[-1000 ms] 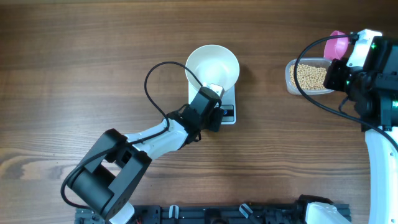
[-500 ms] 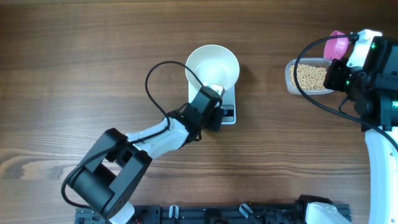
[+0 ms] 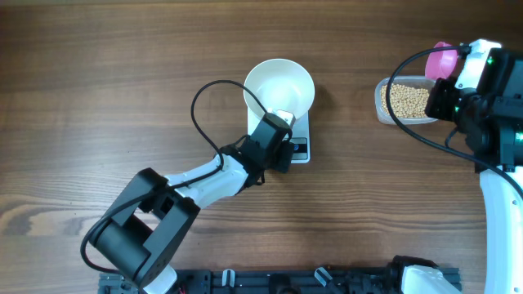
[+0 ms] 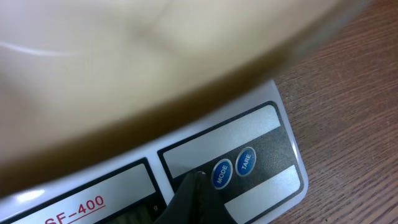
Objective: Scoop item into bowl and weigh 150g on scale
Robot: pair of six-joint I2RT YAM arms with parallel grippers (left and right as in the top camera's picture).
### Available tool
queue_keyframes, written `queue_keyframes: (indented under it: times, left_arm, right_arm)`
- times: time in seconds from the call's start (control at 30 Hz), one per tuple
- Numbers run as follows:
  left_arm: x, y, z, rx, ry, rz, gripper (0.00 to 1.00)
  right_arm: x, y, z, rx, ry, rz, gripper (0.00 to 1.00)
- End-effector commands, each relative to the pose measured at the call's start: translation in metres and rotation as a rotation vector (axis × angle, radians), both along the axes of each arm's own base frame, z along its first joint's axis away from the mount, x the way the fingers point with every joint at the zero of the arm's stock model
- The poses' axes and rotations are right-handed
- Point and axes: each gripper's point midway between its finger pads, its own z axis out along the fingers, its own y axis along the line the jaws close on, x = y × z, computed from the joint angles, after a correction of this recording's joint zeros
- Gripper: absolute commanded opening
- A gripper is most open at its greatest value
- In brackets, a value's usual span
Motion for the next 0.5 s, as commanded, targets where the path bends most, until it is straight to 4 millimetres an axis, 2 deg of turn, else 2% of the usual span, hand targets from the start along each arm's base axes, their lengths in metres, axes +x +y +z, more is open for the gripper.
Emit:
queue_keyframes:
  times: [0.0,0.07,0.17,0.2,0.27,0.3,0.33,0.37,0.47]
  left_arm:
    - [-0.024,0.028,-0.056,0.133,0.128,0.02,0.04]
    - [-0.028,0.032,-0.062,0.15,0.151,0.023,0.04]
    - [-0.03,0.032,-0.06,0.148,0.157,0.02,0.04]
    - [-0.029,0.03,-0.053,0.135,0.148,0.023,0.04]
    - [-0.021,0.024,-0.023,0.086,0.091,0.026,0.04]
    - [-0.015,0.02,0.001,0.043,0.04,0.027,0.04]
    - [-0.008,0.016,0.035,-0.016,-0.029,0.031,0.04]
    - [-0.004,0.015,0.08,-0.093,-0.114,0.042,0.04]
    - [-0.005,0.026,0.18,-0.269,-0.306,0.074,0.04]
  right_arm:
    - [0.002,0.0,0.007,0.005,-0.016,0.006,0.04]
    - [0.002,0.0,0.007,0.005,-0.016,0.006,0.04]
    - [0.002,0.0,0.007,0.005,-0.016,0.006,0.04]
    - [0.002,0.0,0.007,0.006,-0.016,0.006,0.04]
    - [0.002,0.0,0.007,0.005,-0.016,0.006,0.04]
    - [0.002,0.0,0.007,0.005,-0.015,0.006,0.04]
    - [0.002,0.001,0.007,0.006,-0.014,0.006,0.04]
    - [0.001,0.001,0.007,0.007,-0.012,0.007,0.04]
    - [0.001,0.004,0.007,0.019,-0.013,0.019,0.04]
